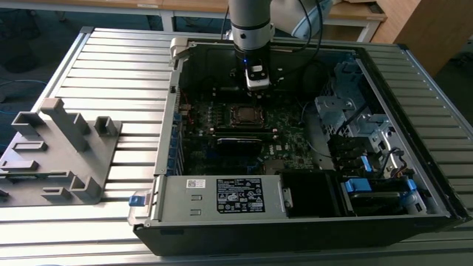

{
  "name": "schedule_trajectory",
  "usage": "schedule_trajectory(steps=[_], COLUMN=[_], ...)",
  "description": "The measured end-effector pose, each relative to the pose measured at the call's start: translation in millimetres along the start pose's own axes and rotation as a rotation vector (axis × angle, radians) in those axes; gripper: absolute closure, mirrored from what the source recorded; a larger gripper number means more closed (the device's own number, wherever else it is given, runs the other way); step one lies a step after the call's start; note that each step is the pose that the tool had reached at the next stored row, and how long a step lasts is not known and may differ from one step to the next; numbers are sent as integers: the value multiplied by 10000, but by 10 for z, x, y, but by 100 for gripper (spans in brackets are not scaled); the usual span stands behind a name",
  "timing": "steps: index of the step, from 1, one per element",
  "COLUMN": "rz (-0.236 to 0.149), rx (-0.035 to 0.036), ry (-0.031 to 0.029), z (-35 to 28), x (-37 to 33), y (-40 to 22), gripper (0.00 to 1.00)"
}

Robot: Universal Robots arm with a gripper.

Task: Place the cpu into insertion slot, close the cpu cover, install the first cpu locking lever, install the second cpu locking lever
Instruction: 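Install the first cpu locking lever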

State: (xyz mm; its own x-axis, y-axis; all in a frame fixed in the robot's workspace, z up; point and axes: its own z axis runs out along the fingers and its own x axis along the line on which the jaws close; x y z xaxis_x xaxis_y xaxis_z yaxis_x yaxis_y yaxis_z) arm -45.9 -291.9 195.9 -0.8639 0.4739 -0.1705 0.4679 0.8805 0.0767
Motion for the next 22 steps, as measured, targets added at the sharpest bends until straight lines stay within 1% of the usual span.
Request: schedule_trajectory(steps=[5,11,18,20,21,22], rz=[4,23,28,30,42,58], rx=[-18,-104,-124,-143,-191,-267], ry=[6,51,64,75,101,140], z=[8,11,12,13,12,14], x=[-4,-11,-22,-23,-24,-25], y=[-11,-26,-47,-51,-53,-54], gripper=[89,89,89,89,89,89])
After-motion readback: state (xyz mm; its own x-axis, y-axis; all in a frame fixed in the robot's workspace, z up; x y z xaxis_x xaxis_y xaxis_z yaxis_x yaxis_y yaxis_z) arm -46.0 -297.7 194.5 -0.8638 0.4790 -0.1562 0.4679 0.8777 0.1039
